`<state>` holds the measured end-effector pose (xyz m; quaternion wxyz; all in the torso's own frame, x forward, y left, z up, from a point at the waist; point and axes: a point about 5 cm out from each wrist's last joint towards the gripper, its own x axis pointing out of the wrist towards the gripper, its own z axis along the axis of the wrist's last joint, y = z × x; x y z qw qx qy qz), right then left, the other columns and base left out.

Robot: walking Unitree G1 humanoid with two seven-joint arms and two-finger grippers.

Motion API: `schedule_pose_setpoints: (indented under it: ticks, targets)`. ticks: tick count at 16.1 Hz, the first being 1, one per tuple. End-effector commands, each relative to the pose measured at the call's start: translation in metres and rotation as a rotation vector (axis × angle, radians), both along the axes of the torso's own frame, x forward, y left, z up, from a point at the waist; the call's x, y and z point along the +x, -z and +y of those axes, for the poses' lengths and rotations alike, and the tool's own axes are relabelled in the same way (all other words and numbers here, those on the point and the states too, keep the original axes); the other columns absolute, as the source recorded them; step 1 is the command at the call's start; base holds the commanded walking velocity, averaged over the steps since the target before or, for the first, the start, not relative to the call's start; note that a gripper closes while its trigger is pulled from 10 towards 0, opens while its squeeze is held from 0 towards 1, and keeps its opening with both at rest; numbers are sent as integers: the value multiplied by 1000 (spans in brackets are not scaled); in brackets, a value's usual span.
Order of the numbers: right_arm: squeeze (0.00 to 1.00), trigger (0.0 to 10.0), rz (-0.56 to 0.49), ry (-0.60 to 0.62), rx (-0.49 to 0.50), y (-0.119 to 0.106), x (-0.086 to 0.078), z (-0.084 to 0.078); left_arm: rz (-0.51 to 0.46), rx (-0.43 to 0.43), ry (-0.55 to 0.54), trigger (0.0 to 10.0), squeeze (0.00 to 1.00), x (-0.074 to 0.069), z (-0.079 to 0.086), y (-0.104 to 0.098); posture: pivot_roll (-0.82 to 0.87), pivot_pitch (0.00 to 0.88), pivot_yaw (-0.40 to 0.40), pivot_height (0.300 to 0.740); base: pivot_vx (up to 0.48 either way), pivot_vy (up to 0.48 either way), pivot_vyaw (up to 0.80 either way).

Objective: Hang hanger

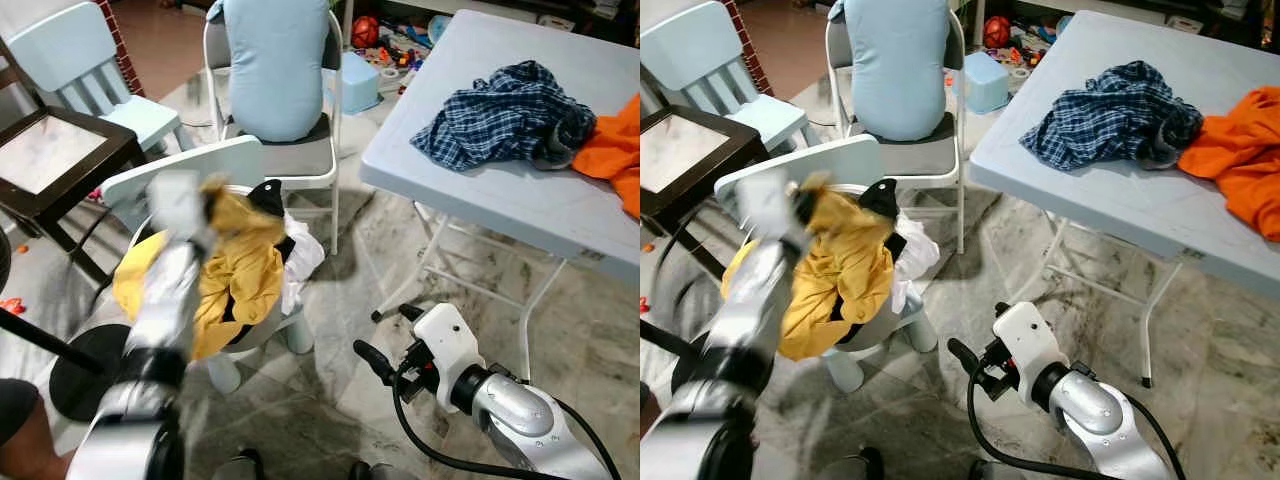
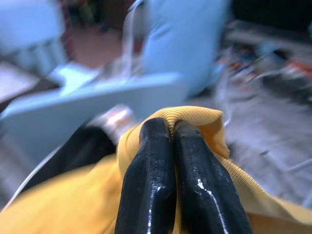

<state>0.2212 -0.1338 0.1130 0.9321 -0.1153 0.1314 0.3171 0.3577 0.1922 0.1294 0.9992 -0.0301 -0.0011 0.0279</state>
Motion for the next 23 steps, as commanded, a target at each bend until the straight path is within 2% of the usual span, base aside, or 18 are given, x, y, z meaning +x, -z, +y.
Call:
schedule_pose_setpoints:
  ticks: [1, 5, 6, 9, 10, 13, 14, 15, 16, 17, 21, 23]
  targets:
    - [0, 10000, -7, 8, -6, 0, 0, -2, 45, -9, -38, 0, 0, -7, 6, 8, -83, 161, -26, 740, 0, 0, 0]
    - [0, 10000, -16, 3, -13, -1, 4, -4, 181, 47, -191, 0, 0, -48, 38, 43, -73, 152, -37, 740, 0, 0, 0]
    - [0, 10000, -18, 1, -16, -1, 4, -5, 228, 37, -268, 0, 0, -60, 51, 52, -73, 150, -39, 740, 0, 0, 0]
    - [0, 10000, -20, -4, -17, -1, 5, -4, 285, 32, -393, 0, 0, -76, 69, 60, -72, 144, -42, 740, 0, 0, 0]
    - [0, 10000, -21, -5, -19, -1, 5, -4, 298, 17, -417, 0, 0, -79, 70, 60, -72, 141, -42, 740, 0, 0, 0]
    - [0, 10000, -25, -3, -23, -1, 6, -5, 291, 8, -385, 0, 0, -80, 55, 57, -72, 140, -41, 740, 0, 0, 0]
    - [0, 10000, -24, -1, -24, 0, 6, -5, 302, 41, -326, 6824, 0, -82, 45, 59, -71, 138, -43, 740, 0, 0, 0]
    - [0, 10000, -24, -1, -25, 0, 6, -6, 291, 63, -321, 10000, 0, -83, 43, 56, -71, 140, -41, 740, 0, 0, 0]
    - [0, 10000, -23, 1, -25, 1, 6, -6, 259, 91, -303, 10000, 1000, -85, 37, 51, -68, 137, -43, 740, 0, 0, 0]
    - [0, 10000, -23, 1, -25, 1, 6, -6, 248, 93, -287, 10000, 1000, -87, 32, 49, -67, 136, -43, 740, 0, 0, 0]
    - [0, 10000, -27, -2, -24, 1, 9, -6, 317, 44, -285, 10000, 1000, -99, 20, 49, -55, 128, -46, 740, 0, 0, 0]
    - [0, 10000, -27, -7, -24, 1, 10, -5, 372, -49, -265, 10000, 1000, -110, 11, 50, -50, 126, -47, 740, 0, 0, 0]
